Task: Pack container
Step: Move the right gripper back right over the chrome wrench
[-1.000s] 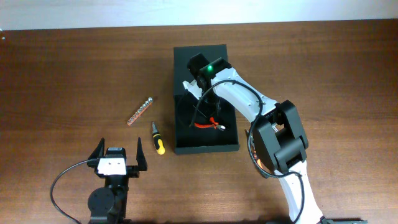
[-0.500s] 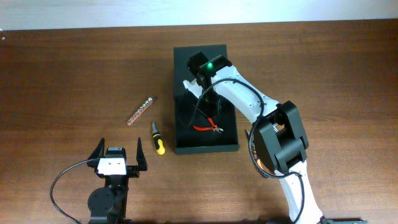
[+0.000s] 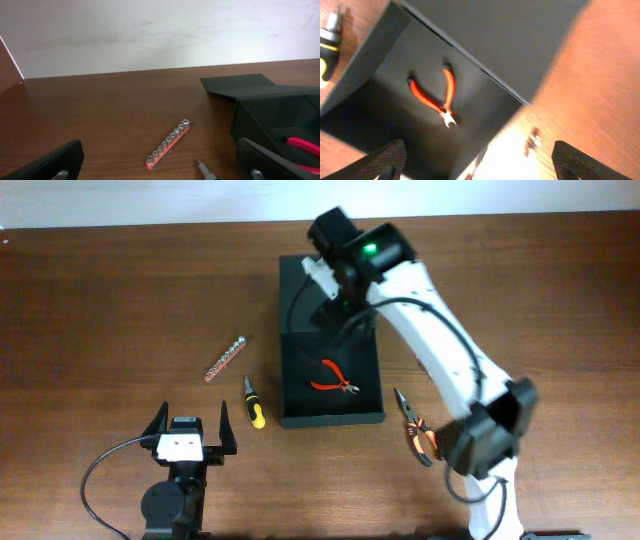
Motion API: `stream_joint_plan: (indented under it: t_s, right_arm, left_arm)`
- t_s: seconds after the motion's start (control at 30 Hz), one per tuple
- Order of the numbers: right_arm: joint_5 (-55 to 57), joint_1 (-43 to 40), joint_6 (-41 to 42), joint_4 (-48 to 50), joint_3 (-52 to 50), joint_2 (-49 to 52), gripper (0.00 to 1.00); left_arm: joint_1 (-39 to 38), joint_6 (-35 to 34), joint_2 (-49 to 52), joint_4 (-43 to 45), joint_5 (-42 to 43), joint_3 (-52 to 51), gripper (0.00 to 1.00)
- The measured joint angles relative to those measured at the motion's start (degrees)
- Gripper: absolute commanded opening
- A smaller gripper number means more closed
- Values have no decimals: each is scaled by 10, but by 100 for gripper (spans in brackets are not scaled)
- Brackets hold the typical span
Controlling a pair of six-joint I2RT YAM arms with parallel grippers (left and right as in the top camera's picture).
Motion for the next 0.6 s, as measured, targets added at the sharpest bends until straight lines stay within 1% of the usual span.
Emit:
stream_joint_plan:
  t_s: [0.2,0.4,0.5,0.6]
  right_arm:
    - [16,-37,33,-46,4,-69,93]
    - [23,-84,47,-74,-5,-85,93]
    - [25,-101,50,-68,-47,-94,93]
    - [26,-112,55,-35,-124,-116,95]
  left_arm:
    - [0,0,0,0,0,0,99]
    - [0,0,0,0,0,0,99]
    - [0,0,0,0,0,0,99]
    - [0,0,0,0,0,0,99]
